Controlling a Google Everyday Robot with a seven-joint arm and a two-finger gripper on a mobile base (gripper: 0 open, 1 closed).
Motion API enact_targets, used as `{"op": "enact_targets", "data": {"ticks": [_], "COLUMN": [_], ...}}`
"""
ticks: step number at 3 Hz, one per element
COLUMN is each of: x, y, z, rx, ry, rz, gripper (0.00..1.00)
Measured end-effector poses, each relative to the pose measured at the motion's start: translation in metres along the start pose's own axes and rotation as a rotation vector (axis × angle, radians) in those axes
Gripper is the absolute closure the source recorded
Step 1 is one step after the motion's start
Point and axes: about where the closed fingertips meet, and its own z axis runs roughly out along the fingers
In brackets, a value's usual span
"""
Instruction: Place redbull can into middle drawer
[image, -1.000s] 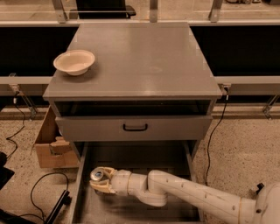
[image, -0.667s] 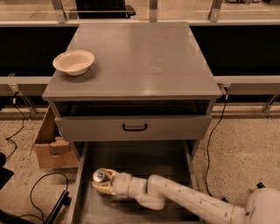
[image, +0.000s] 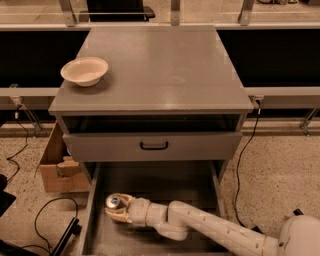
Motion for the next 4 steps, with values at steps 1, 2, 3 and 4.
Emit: {"op": "enact_targets", "data": {"ticks": [1,2,3,4], "x": [-0.001,-0.001,-0.002,-0.019], "y": [0.000,0.001,0.002,0.006], "z": [0.000,0.001,0.002,-0.006], "rx": [0.000,-0.002,-0.005,-0.003], "ry": [0.000,-0.001,-0.002,0.030], "rz": [0.000,0.000,0.000,-0.009], "gripper": [0.35,0.13,0.00,0.00]}}
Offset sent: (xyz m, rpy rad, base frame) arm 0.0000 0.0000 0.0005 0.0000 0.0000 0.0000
